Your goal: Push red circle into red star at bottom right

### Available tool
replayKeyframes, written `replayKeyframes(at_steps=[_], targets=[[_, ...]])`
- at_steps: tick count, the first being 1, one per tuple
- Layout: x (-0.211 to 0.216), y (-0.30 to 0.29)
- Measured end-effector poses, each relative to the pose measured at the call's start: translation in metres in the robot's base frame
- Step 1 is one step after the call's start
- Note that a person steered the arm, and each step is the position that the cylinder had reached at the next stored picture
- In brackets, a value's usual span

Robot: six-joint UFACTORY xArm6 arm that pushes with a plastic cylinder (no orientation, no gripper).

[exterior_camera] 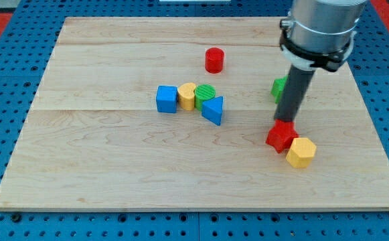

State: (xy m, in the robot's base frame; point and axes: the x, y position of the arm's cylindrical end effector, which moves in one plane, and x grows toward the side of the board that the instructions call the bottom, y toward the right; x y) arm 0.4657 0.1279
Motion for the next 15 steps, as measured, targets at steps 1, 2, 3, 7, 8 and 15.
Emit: replayKeyframes(at_steps=[1, 2, 3, 7, 8, 15], targets=[[-0.012, -0.024], [0.029, -0.01], [0.035, 0.01], [-0.092, -0.048], [-0.099, -0.048], [-0.117, -0.171]])
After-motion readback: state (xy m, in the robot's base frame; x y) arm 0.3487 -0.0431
